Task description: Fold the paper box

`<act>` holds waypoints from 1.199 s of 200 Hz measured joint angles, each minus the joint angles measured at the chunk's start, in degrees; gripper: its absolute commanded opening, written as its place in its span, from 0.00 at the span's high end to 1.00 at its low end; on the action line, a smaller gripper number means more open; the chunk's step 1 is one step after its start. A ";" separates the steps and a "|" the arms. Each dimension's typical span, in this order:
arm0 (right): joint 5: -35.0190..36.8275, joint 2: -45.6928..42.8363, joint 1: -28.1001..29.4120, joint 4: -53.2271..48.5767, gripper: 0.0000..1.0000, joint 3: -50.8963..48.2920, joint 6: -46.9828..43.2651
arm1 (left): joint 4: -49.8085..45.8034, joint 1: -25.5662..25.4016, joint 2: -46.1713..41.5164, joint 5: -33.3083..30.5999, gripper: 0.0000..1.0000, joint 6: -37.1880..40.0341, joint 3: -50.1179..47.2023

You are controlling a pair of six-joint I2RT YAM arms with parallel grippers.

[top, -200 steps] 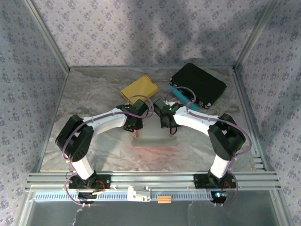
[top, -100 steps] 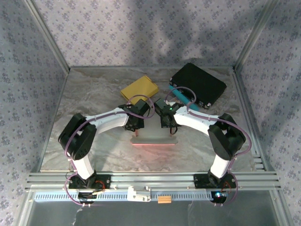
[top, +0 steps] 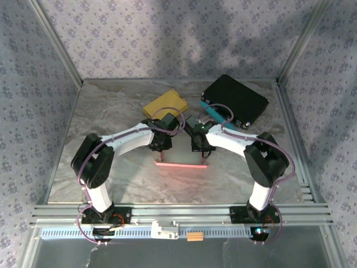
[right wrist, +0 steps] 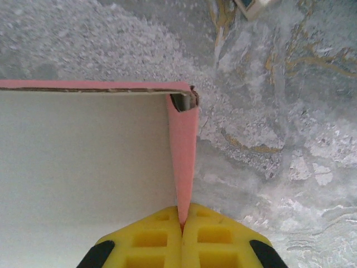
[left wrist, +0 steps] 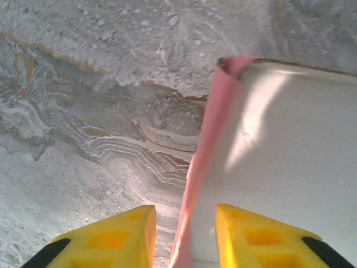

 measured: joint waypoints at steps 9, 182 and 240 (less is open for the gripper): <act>-0.44 0.61 -0.13 -0.46 1.00 0.07 0.20 | -0.13 0.33 -0.17 0.85 0.61 0.04 0.39; -20.98 1.14 -7.23 -4.98 1.00 -1.05 32.65 | -6.08 14.91 -27.32 9.11 0.66 -7.61 -1.27; -33.64 1.77 -2.78 -1.14 0.74 -2.69 53.44 | 1.95 16.68 -25.86 21.84 0.71 -9.90 -17.29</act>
